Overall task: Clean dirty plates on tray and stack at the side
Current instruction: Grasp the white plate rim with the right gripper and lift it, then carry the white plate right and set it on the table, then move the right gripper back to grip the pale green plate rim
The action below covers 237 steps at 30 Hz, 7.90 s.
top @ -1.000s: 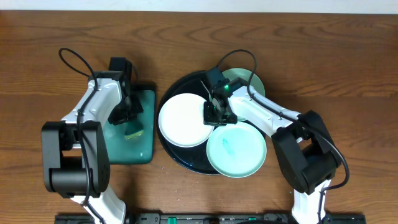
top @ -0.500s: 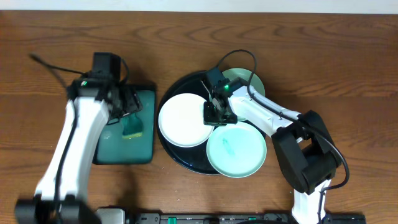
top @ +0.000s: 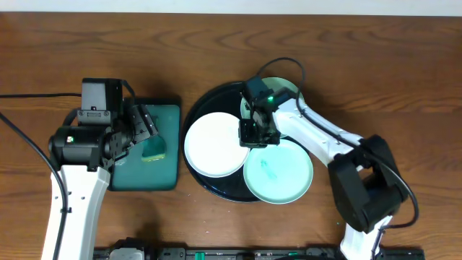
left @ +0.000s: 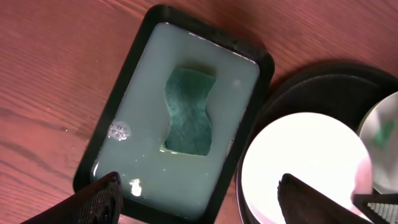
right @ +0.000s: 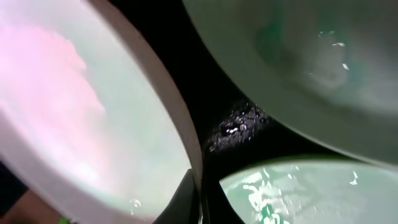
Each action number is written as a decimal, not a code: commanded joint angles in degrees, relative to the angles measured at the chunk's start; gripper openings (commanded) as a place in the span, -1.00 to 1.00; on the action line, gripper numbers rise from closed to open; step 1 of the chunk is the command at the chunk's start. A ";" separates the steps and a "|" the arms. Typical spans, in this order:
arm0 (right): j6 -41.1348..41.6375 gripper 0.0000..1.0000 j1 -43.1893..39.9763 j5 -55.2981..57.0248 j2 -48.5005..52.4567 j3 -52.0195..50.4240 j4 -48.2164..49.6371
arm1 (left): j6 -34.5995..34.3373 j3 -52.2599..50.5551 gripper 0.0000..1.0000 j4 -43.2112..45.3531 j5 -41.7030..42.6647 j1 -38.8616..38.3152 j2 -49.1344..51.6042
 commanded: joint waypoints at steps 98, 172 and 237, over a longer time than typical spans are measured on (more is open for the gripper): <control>-47.04 -0.98 41.77 104.91 -20.85 -0.24 7.34 | -0.48 0.48 0.62 -0.96 -0.15 -0.02 -0.13; -10.58 -0.97 -69.31 0.96 -0.26 -0.37 5.05 | -0.48 0.48 0.62 -2.01 -0.15 -0.02 -0.13; -18.84 -0.48 -28.76 -11.04 5.60 0.39 16.63 | -0.50 0.48 0.62 -2.71 -0.11 -0.02 -0.13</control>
